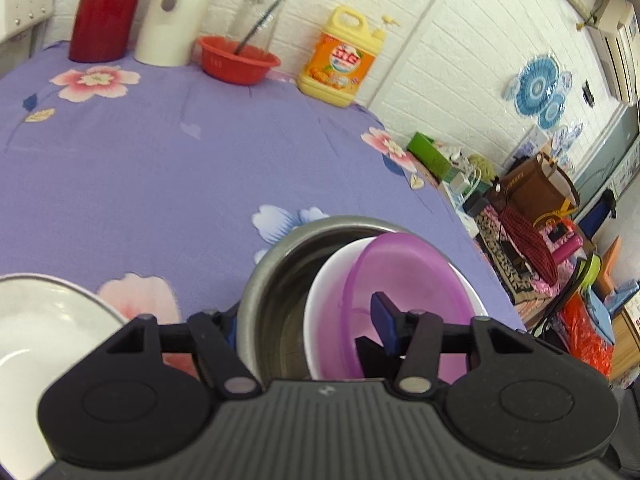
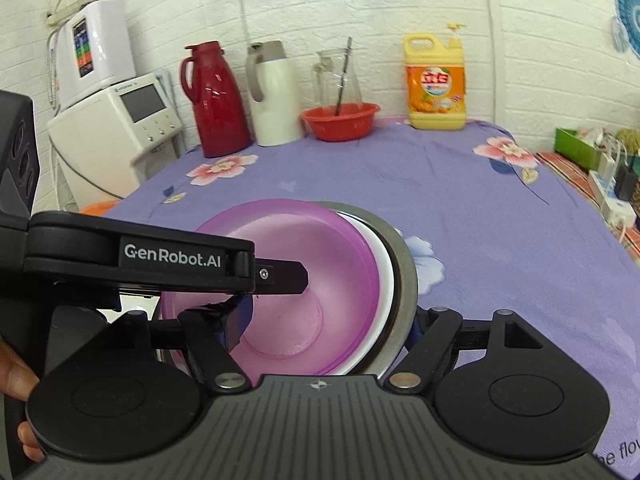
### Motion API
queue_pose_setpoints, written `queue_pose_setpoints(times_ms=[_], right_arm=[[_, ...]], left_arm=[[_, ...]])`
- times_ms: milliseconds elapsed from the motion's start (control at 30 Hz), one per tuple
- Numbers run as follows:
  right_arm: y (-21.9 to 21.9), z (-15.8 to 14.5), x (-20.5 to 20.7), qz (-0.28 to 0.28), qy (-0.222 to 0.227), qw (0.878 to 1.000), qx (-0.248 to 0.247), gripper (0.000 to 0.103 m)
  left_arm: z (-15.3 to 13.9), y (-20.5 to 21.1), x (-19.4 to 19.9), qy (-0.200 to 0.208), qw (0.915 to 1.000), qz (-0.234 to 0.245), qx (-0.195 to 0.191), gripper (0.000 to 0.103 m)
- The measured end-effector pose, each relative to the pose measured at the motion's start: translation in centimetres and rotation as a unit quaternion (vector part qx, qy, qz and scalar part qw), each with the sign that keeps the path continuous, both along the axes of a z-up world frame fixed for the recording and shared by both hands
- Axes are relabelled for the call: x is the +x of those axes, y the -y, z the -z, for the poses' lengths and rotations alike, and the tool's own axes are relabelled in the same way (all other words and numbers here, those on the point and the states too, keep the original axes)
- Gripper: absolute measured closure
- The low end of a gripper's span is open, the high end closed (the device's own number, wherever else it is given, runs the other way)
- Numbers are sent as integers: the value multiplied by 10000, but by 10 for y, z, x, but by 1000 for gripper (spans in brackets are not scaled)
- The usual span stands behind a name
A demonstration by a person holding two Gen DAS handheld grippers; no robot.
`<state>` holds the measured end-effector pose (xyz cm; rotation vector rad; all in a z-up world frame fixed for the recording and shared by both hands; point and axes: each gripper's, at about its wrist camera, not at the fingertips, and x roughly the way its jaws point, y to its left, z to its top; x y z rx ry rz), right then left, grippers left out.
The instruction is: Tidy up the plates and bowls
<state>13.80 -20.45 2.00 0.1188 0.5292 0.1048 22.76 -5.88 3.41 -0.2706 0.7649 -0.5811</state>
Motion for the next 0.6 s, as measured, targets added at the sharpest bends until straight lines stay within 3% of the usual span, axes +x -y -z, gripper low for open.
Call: queue_pose_setpoints(times_ms=[300, 600], right_arm=[[-72, -10, 13, -831, 102, 9964, -112, 0], [-126, 8, 23, -1617, -244, 9865, 9, 0]], left_arm=[[-7, -87, -20, 264, 9959, -861, -40, 51], [13, -147, -34, -16, 9883, -1519, 158, 51]])
